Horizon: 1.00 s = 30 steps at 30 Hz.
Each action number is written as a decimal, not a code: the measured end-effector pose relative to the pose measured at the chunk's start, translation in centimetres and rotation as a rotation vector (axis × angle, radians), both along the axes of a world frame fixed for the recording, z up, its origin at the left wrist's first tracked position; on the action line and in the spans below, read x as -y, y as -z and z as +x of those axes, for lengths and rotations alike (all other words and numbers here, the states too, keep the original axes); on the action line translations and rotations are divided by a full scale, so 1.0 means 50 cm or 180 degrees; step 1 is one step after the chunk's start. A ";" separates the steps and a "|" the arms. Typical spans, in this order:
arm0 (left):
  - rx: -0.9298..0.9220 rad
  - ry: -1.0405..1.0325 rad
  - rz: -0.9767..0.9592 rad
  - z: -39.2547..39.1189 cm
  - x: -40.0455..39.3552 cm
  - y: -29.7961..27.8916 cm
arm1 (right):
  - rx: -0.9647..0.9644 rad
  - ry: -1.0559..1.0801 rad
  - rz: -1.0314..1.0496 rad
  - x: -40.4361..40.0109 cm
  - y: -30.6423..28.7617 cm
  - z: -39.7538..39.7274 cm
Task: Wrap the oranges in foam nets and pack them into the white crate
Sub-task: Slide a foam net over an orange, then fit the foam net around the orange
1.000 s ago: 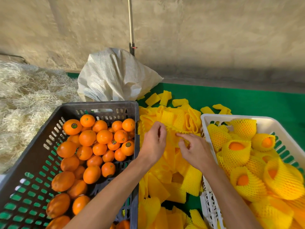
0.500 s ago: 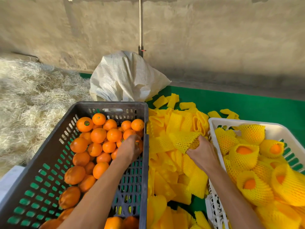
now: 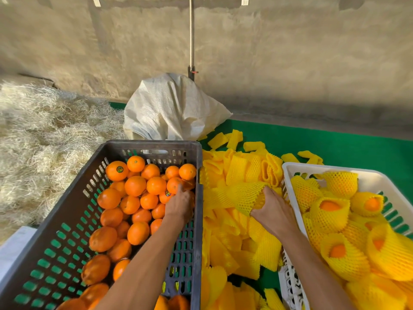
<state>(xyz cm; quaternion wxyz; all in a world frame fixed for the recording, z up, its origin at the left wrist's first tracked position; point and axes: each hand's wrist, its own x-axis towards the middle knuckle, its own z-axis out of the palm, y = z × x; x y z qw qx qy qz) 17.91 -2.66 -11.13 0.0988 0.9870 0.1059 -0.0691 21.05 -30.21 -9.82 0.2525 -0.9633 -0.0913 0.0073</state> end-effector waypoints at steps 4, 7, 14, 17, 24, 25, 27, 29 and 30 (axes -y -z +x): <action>0.0726 -0.0642 -0.0327 0.004 -0.002 -0.095 | 0.0148 0.0042 -0.0411 -0.009 -0.020 -0.004; 0.1517 -0.0741 -0.0737 -0.012 0.005 -0.145 | 0.0225 0.0010 -0.0682 -0.021 -0.042 -0.011; 0.1249 0.0259 -0.3556 -0.063 0.100 -0.213 | 0.0171 -0.0417 -0.0751 -0.072 -0.084 -0.048; -0.0143 0.0330 -0.4520 -0.073 0.125 -0.201 | 0.0049 -0.0470 -0.0430 -0.054 -0.105 -0.063; -0.0977 0.0653 -0.4775 -0.101 0.140 -0.200 | -0.0464 -0.0627 -0.0517 -0.007 -0.133 -0.103; -0.0984 0.0639 -0.4775 -0.104 0.141 -0.202 | -0.0506 -0.0662 -0.0584 -0.005 -0.138 -0.108; -0.0942 0.0608 -0.4744 -0.110 0.143 -0.200 | -0.0542 -0.0771 -0.0711 -0.003 -0.153 -0.113; -0.0852 0.0649 -0.4657 -0.120 0.144 -0.198 | -0.0607 -0.0865 -0.0748 -0.002 -0.167 -0.122; -0.0758 0.0664 -0.4576 -0.125 0.143 -0.198 | -0.0608 -0.0905 -0.0758 -0.002 -0.172 -0.127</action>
